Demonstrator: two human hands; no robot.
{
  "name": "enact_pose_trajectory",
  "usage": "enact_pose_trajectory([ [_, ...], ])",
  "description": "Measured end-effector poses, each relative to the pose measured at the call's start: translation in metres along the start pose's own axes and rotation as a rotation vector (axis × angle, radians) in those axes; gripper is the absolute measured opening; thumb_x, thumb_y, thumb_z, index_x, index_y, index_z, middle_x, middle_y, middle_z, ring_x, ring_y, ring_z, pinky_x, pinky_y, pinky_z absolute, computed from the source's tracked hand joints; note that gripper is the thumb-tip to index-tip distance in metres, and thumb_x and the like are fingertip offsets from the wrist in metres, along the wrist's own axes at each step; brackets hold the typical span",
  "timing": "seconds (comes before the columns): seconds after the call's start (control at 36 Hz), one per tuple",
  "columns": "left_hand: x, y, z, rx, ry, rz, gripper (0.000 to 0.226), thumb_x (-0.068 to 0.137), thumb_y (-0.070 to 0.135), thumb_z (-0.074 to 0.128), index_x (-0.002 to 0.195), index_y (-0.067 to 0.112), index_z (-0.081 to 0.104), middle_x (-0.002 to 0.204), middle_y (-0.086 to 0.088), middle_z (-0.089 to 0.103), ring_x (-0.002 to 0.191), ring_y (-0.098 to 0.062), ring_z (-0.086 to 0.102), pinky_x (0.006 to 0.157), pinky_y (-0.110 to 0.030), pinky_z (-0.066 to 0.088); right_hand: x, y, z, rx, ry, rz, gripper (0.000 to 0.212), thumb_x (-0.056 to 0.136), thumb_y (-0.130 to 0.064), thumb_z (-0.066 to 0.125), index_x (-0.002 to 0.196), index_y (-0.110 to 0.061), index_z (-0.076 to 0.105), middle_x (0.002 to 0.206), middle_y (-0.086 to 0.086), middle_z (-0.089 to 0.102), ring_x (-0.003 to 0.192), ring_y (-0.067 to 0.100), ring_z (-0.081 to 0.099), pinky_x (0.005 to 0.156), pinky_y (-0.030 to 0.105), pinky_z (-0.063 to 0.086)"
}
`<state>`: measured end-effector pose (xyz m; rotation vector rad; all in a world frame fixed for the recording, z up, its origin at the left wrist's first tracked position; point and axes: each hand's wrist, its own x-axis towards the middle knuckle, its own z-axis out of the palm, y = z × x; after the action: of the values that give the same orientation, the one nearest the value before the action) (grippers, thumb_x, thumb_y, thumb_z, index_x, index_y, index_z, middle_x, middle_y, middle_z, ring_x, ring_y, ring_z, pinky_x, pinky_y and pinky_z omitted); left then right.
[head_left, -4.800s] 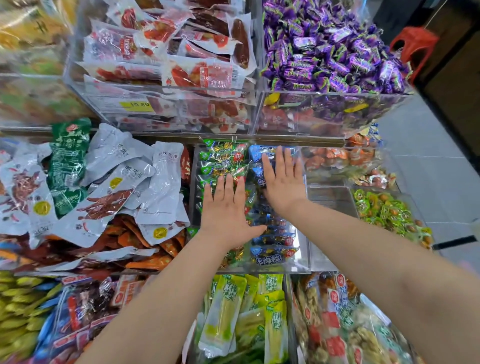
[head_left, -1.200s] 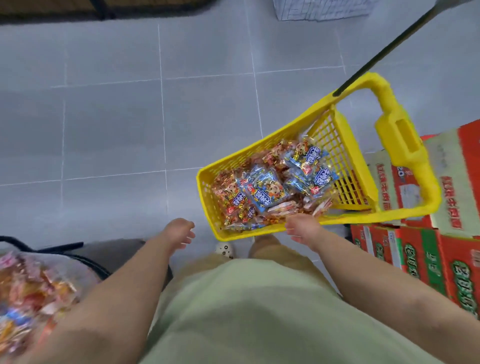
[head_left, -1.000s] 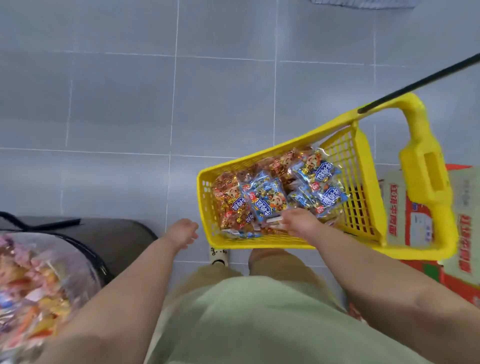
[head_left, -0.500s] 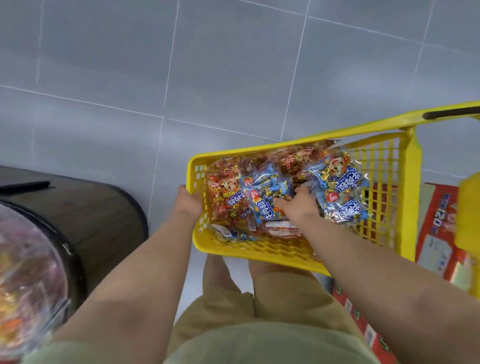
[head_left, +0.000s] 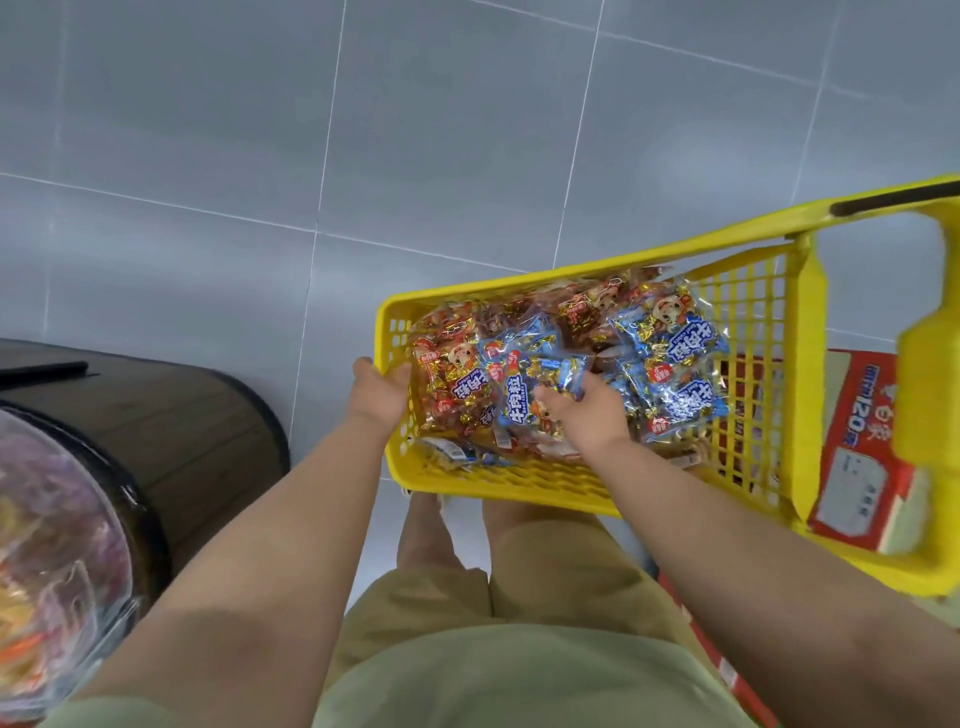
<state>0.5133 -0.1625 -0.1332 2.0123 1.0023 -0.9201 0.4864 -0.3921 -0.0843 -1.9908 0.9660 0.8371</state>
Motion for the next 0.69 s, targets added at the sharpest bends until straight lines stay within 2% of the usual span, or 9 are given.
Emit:
enact_pose_trajectory([
  [0.06,-0.012,0.001,-0.004,0.03,0.122,0.157,0.064,0.094,0.038,0.056,0.143,0.004,0.032,0.138,-0.022,0.047,0.127,-0.038,0.045,0.104,-0.043,0.036,-0.01,0.002,0.0,0.165,-0.036,0.055,0.034,0.08,-0.042,0.071,0.079,-0.016,0.049,0.076,-0.005,0.046,0.073,0.019,0.047,0.053,0.017,0.035],
  [0.11,-0.028,0.003,-0.007,0.134,0.234,0.444,0.06,0.094,0.037,0.056,0.139,0.002,0.04,0.137,-0.022,0.046,0.129,-0.037,0.04,0.108,-0.04,0.029,-0.019,0.001,0.003,0.422,-0.142,0.155,0.038,0.079,-0.039,0.072,0.095,-0.009,0.054,0.089,0.001,0.052,0.086,0.018,0.049,0.068,0.018,0.041],
  [0.17,-0.044,0.006,-0.007,0.075,0.161,0.619,0.046,0.094,0.038,0.055,0.129,0.007,0.052,0.127,-0.014,0.054,0.123,-0.032,0.045,0.103,-0.028,0.032,-0.027,-0.003,0.009,0.643,-0.279,0.223,0.039,0.082,-0.029,0.071,0.107,-0.005,0.053,0.098,0.008,0.056,0.088,0.017,0.052,0.072,0.027,0.044],
  [0.22,-0.059,0.01,-0.005,-0.161,-0.042,0.548,0.02,0.091,0.035,0.06,0.11,0.028,0.06,0.111,0.006,0.062,0.112,-0.023,0.056,0.091,-0.011,0.04,-0.033,-0.009,0.018,0.759,-0.401,0.239,0.021,0.084,-0.019,0.069,0.095,-0.011,0.054,0.096,0.01,0.059,0.084,0.016,0.053,0.069,0.026,0.046],
  [0.33,-0.065,0.011,-0.011,-0.669,-0.225,0.148,0.029,0.081,0.011,0.075,0.096,0.028,0.056,0.106,-0.011,0.066,0.075,-0.02,0.069,0.063,-0.032,0.058,-0.028,-0.016,0.025,0.84,-0.606,0.243,0.018,0.087,-0.006,0.063,0.097,-0.011,0.049,0.094,0.011,0.063,0.09,0.022,0.057,0.081,0.031,0.046],
  [0.42,-0.059,0.003,-0.02,-0.745,-0.15,0.042,0.03,0.079,0.003,0.074,0.09,0.02,0.052,0.105,-0.016,0.062,0.067,-0.018,0.064,0.056,-0.028,0.056,-0.012,-0.02,0.021,0.783,-0.568,0.171,0.015,0.09,-0.001,0.053,0.087,-0.015,0.056,0.089,0.002,0.065,0.091,0.018,0.06,0.078,0.026,0.05],
  [0.5,-0.052,-0.006,-0.028,-0.81,-0.107,-0.003,0.03,0.08,0.001,0.072,0.085,0.017,0.047,0.097,-0.016,0.065,0.066,-0.018,0.065,0.06,-0.028,0.055,0.015,-0.017,0.017,0.349,-0.077,0.046,0.017,0.092,-0.011,0.051,0.107,-0.017,0.058,0.119,0.006,0.057,0.109,0.021,0.056,0.089,0.032,0.047],
  [0.56,-0.047,-0.01,-0.035,-0.868,-0.112,0.002,0.028,0.082,-0.002,0.069,0.082,0.016,0.048,0.084,-0.01,0.068,0.06,-0.013,0.068,0.059,-0.025,0.056,0.033,-0.013,0.016,0.006,0.131,-0.05,0.037,0.087,-0.014,0.059,0.123,-0.011,0.052,0.122,0.01,0.055,0.106,0.025,0.056,0.089,0.035,0.048],
  [0.69,-0.039,-0.013,-0.048,-1.039,-0.237,0.02,0.012,0.092,0.005,0.057,0.103,0.006,0.059,0.088,-0.005,0.073,0.081,-0.017,0.068,0.075,-0.028,0.056,0.048,-0.009,0.021,-0.291,-0.075,0.009,0.069,0.083,-0.024,0.069,0.139,-0.009,0.031,0.122,0.013,0.058,0.107,0.031,0.057,0.079,0.035,0.047],
])
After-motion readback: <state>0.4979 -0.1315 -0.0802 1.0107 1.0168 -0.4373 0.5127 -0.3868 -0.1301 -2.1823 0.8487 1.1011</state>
